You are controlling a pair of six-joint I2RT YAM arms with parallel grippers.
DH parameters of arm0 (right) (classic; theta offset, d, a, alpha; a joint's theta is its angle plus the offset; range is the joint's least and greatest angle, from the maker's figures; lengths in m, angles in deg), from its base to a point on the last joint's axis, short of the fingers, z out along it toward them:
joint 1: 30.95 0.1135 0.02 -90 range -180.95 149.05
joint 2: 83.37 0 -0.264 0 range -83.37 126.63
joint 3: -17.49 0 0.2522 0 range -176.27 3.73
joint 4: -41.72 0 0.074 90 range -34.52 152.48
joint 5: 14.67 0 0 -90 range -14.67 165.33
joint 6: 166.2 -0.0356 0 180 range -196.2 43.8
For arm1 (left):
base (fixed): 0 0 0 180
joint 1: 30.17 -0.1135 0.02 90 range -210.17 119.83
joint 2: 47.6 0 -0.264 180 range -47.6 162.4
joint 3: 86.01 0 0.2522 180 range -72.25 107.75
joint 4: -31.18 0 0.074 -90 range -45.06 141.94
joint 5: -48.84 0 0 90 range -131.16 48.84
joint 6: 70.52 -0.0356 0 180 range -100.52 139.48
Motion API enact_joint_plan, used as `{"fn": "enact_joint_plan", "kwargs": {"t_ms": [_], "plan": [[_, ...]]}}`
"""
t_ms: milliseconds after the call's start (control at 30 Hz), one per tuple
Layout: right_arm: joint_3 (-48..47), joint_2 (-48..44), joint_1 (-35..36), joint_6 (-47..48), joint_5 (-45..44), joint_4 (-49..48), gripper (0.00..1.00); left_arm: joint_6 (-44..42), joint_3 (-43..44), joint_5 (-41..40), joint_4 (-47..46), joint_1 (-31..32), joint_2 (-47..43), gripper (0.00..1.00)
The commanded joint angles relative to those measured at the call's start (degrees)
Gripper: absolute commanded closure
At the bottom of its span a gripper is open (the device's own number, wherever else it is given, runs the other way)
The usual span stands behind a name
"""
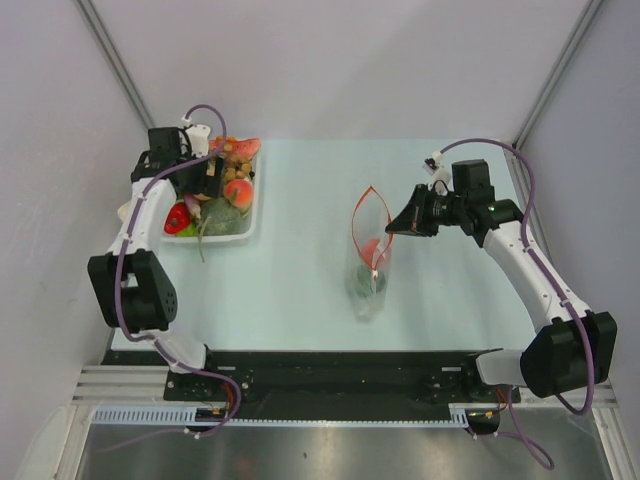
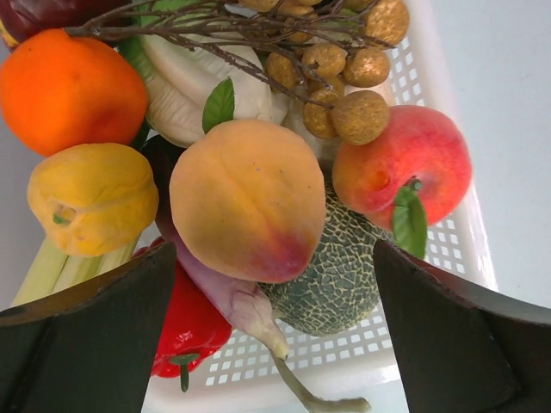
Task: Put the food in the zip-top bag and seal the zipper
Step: Pick up the fake fruit from the bin, then place the fake fruit in the zipper food storage bag.
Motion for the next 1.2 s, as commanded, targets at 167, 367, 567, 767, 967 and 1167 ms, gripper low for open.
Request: {"fn": "enact_joint_plan", "kwargs": {"t_ms": [167,367,567,767,967,1167], "plan": [[-0.66,0.41,-0.07,0.72,-0.09,-1.33,1.0,-1.11,3.01,-1.26,-2.95,0.11,4.14,0.05],[-0.39,0.23,-0.07,0.99,-0.35,-1.15,1.0,-1.46,0.56,-1.7,-4.26,0.03,-0.68,0.25],[-0.48,0.59,-0.07,0.55,-0.09,-1.59,1.0,-3.57,-0.94,-2.4,-5.85,0.03,-7.54,0.36],[-0.83,0.24,-0.07,0.99,-0.26,-1.41,1.0,-4.1,0.82,1.01,-3.13,0.2,-10.79,0.44],[-0.74,0.23,-0.07,1.95,-0.62,-0.71,1.0,-4.81,-0.23,6.56,0.83,10.89,-21.23,0.48],[-0.92,0.23,0.1,2.22,-0.62,-0.44,1.0,0.29,2.22,10.34,3.47,28.63,-25.65,0.48]]}}
